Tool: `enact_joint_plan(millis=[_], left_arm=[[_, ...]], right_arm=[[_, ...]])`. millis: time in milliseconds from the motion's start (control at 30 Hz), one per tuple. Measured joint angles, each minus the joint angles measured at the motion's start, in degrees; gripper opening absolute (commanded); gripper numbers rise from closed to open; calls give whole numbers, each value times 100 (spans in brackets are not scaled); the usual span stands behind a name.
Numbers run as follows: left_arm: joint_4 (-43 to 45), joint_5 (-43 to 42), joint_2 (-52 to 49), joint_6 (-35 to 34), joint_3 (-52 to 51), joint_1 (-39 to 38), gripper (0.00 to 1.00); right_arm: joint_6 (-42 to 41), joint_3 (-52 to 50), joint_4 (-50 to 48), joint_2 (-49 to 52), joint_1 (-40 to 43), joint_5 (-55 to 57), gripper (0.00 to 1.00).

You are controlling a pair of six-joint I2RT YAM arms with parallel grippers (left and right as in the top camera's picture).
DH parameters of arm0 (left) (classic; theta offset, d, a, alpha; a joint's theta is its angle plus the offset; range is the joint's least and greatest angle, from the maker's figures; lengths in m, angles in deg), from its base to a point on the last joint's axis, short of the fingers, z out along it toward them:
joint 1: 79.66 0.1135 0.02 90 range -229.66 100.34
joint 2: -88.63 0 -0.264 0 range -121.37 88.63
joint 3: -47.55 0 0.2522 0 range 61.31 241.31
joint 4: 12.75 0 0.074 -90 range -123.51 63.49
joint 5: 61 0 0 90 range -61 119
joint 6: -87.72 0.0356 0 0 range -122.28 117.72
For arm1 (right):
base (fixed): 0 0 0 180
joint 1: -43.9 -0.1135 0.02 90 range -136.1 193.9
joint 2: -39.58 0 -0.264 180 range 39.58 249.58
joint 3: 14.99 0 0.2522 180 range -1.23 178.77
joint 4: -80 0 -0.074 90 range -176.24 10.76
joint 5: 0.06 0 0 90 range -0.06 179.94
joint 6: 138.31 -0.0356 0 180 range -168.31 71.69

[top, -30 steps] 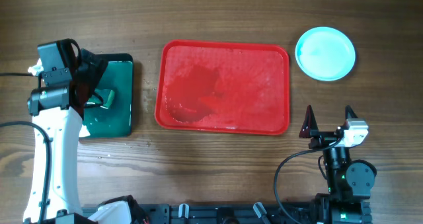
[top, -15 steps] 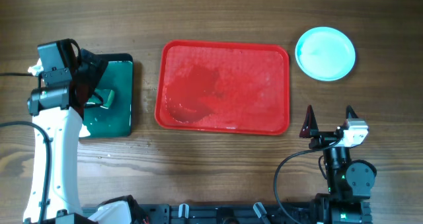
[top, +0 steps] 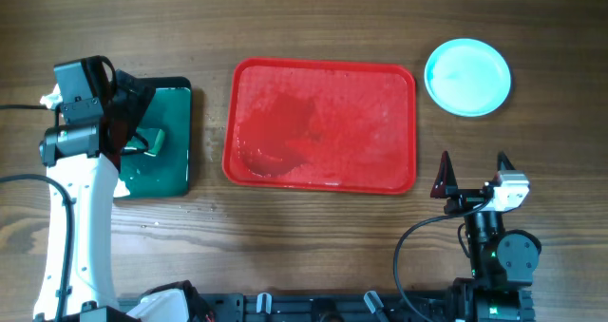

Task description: Clean dirty plates on tray and stack at the side

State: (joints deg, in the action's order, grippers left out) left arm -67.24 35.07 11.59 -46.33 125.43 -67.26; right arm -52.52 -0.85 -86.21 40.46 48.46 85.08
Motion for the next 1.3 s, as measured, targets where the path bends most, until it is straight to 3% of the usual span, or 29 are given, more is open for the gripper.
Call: enact_joint_plan(millis=[533, 767, 833, 933, 1100, 1167, 1300], left_arm=[[-472, -17, -4, 46, -13, -2, 100], [-448, -118, 358, 1202, -935, -114, 100], [-179, -310, 695, 1626, -1434, -122, 100], [898, -802, 1375, 2306, -2328, -120, 100], [3388, -1635, 2935, 2907, -4188, -133, 100], [3832, -1742, 3235, 2979, -4634, -136, 100], [3904, -1797, 4015, 3014, -5401, -138, 100]], right_arm=[[0, 0, 0, 0, 0, 0, 100], [2, 0, 0, 0, 0, 0, 100], [2, 0, 0, 0, 0, 0, 100], [2, 0, 0, 0, 0, 0, 100], [2, 0, 0, 0, 0, 0, 100], [4, 0, -2, 0, 0, 2, 100], [26, 0, -2, 0, 0, 0, 100]])
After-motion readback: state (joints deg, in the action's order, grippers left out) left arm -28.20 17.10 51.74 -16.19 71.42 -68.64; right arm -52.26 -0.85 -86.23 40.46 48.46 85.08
